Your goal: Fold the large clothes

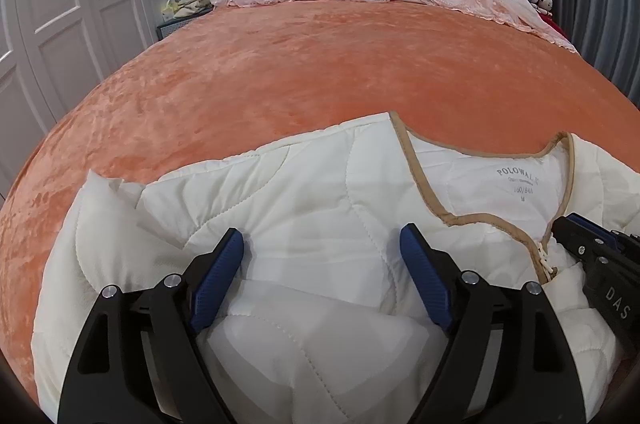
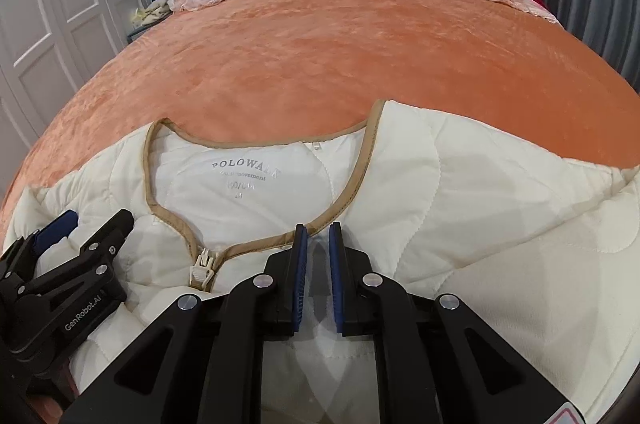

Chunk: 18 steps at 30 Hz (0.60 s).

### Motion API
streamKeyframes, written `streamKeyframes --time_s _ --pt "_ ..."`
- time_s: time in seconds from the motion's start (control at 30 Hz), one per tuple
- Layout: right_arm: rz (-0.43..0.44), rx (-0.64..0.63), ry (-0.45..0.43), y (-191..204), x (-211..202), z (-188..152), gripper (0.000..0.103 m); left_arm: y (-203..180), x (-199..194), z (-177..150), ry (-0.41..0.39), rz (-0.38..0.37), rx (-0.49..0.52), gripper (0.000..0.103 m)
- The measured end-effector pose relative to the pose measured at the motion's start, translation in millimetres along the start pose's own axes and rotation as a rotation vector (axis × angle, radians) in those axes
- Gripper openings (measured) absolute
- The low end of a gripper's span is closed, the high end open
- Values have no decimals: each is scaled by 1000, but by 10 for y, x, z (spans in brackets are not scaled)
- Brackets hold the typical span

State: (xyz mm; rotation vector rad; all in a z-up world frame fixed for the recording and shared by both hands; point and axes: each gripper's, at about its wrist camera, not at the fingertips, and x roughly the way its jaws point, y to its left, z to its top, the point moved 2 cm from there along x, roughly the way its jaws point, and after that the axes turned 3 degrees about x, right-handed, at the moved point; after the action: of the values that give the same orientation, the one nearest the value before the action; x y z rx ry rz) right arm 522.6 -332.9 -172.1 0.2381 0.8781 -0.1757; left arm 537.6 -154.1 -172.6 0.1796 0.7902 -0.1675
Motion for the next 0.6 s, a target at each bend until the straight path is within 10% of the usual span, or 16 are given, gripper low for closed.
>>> streamKeyframes --time_s 0.6 --pt "4 7 -36 -61 19 -47 8 -12 22 -15 -13 4 2 79"
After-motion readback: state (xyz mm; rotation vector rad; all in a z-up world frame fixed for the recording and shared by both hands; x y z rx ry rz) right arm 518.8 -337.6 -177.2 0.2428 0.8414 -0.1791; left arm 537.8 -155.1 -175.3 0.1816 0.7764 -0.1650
